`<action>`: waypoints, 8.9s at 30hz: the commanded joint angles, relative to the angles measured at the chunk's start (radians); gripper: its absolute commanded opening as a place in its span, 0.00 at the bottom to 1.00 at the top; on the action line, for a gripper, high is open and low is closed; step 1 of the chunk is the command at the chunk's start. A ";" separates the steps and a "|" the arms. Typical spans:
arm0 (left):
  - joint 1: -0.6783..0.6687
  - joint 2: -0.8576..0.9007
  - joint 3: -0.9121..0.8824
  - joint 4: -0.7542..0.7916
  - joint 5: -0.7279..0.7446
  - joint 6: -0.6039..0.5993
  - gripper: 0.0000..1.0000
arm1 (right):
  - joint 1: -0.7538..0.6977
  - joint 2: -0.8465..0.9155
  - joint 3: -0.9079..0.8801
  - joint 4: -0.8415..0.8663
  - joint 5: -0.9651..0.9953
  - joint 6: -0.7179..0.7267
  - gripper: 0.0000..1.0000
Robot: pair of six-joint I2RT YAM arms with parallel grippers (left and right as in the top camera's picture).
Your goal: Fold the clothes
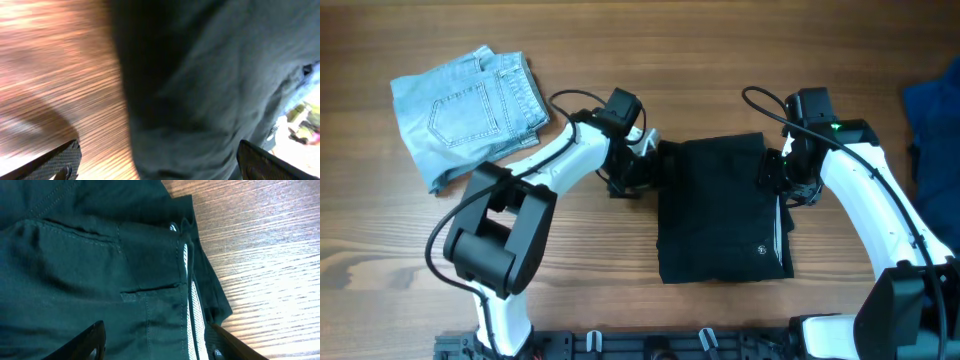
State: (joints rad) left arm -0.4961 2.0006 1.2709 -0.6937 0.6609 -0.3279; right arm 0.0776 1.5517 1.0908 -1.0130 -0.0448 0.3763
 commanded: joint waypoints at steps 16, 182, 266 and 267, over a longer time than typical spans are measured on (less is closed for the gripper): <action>-0.121 -0.001 0.022 0.142 0.142 0.009 0.04 | 0.005 -0.005 0.015 -0.014 -0.008 -0.011 0.63; 0.637 -0.817 0.320 -0.482 -0.288 0.234 1.00 | 0.002 -1.227 -0.580 0.610 -0.158 -0.333 0.99; 0.435 -1.998 -1.199 0.460 -0.502 0.337 1.00 | 0.002 -1.544 -1.037 0.912 -0.134 -0.269 1.00; 0.432 -1.998 -1.201 0.475 -0.502 0.340 1.00 | 0.002 -1.544 -1.037 0.912 -0.134 -0.269 0.99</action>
State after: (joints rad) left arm -0.0544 0.0196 0.1165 -0.2569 0.1539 0.0063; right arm 0.0776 0.0193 0.0509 -0.1055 -0.1967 0.0937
